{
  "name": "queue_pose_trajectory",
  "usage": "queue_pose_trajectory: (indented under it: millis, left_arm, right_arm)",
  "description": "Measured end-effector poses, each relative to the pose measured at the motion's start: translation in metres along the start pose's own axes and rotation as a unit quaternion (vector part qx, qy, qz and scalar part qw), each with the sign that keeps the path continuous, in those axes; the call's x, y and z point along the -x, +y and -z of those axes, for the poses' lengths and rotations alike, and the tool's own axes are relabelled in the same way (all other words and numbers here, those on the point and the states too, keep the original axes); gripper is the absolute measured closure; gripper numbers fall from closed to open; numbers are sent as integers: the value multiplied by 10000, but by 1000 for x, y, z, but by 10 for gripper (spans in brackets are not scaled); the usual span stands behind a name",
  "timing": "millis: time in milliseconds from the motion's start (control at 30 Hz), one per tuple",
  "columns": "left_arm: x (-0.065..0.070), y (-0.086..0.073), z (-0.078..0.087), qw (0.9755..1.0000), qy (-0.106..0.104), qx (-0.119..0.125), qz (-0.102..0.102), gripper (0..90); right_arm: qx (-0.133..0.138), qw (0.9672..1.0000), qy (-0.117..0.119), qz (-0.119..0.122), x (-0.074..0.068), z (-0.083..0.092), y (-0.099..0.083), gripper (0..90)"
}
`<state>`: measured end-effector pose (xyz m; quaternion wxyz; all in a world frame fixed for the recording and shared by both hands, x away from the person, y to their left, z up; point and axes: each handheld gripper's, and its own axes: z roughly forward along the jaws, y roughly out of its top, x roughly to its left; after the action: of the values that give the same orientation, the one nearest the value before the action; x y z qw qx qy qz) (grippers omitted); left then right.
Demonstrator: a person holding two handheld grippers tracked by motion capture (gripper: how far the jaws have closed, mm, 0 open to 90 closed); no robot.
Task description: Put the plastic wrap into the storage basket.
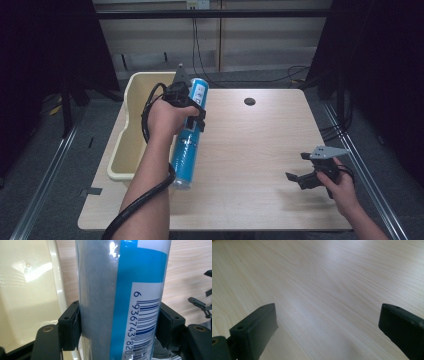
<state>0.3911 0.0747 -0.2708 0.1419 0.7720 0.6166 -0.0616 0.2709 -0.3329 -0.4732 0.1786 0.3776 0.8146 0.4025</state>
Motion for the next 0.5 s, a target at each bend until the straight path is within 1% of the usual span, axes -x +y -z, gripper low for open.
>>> queue_pose_trajectory:
  millis: [67, 133, 200, 267, 300, 333, 433, 500]
  left_arm:
    - [-2, -1, 4, 10000, -33, 13, 58, 322]
    - [-5, -3, 7, 10000, -31, 15, 45, 322]
    - [-7, -4, 8, 9999, -5, 25, 113, 322]
    - [-11, -6, 9, 9999, -67, 6, 158, 322]
    - [-13, -7, 9, 9998, -96, 19, 195, 322]
    - [-15, -8, 9, 9997, -78, -8, 251, 322]
    - [-20, -10, 10, 9996, 20, -47, 260, 322]
    - [-23, -11, 12, 9996, -6, -26, 294, 322]
  right_arm:
    - [-6, 10000, -1, -7, 0, 0, 0, 17]
    - [-17, 10000, -21, 9, -1, -1, 1, 17]
    - [0, 10000, -4, 23, -1, -2, 3, 17]
    - [0, 10000, -5, 8, -3, -4, 5, 17]
    - [-9, 10000, 30, 28, -4, -6, 6, 17]
    - [-29, 10000, 41, 50, -4, -9, 7, 17]
    - [-44, 9999, 88, 96, -4, -11, 8, 17]
    - [-58, 9998, 159, 74, -3, -11, 9, 17]
